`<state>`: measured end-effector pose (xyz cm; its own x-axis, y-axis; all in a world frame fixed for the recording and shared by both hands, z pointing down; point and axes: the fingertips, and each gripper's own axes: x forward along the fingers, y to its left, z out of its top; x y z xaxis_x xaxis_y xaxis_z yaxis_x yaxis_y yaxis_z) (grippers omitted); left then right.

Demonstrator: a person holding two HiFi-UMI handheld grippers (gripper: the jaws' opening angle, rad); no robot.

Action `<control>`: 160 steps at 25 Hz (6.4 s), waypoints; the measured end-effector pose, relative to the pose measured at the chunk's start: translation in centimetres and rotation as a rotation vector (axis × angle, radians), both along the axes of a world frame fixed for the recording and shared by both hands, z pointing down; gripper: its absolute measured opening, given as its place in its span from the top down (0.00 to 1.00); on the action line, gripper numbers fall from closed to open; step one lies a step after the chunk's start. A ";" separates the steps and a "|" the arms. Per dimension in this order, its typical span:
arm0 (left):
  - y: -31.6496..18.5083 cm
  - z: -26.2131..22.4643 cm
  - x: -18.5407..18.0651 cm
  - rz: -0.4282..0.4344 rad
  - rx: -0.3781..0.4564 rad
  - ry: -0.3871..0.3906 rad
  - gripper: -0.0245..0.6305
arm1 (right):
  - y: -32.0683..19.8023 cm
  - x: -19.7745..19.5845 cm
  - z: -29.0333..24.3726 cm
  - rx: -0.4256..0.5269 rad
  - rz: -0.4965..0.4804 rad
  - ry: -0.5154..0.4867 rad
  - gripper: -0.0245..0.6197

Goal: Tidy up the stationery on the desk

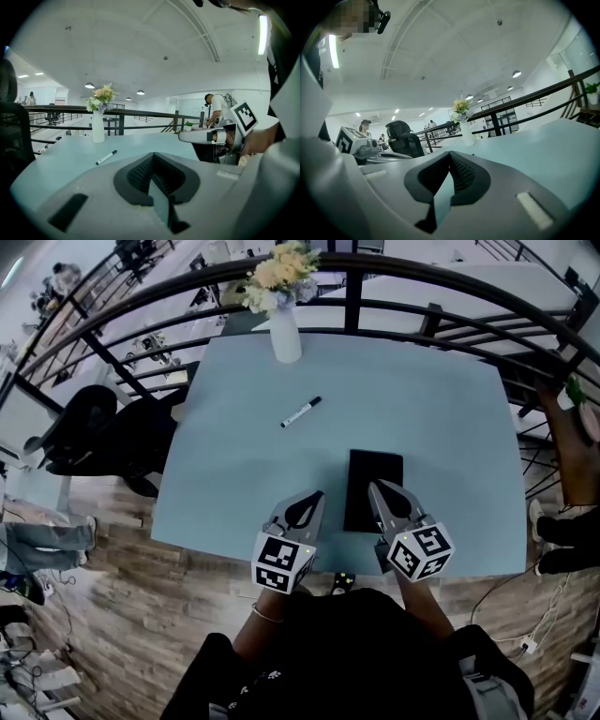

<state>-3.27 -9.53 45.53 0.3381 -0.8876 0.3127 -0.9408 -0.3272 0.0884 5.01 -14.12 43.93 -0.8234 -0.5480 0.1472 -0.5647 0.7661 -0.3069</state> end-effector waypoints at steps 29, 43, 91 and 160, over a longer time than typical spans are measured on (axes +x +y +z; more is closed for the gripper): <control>-3.7 -1.1 -20.5 0.043 0.056 -0.006 0.97 | -4.2 -16.6 0.6 -0.058 0.181 0.013 0.95; -5.1 -0.7 -27.2 0.068 0.085 0.014 0.97 | -7.2 -22.7 1.6 -0.092 0.269 0.074 0.94; -11.3 1.8 -31.9 0.181 0.021 0.124 0.97 | -22.0 -26.5 14.1 -0.436 0.666 0.234 0.72; -7.0 -0.5 -28.4 0.117 0.070 0.066 0.97 | -12.3 -18.3 10.0 -0.281 0.580 0.303 0.84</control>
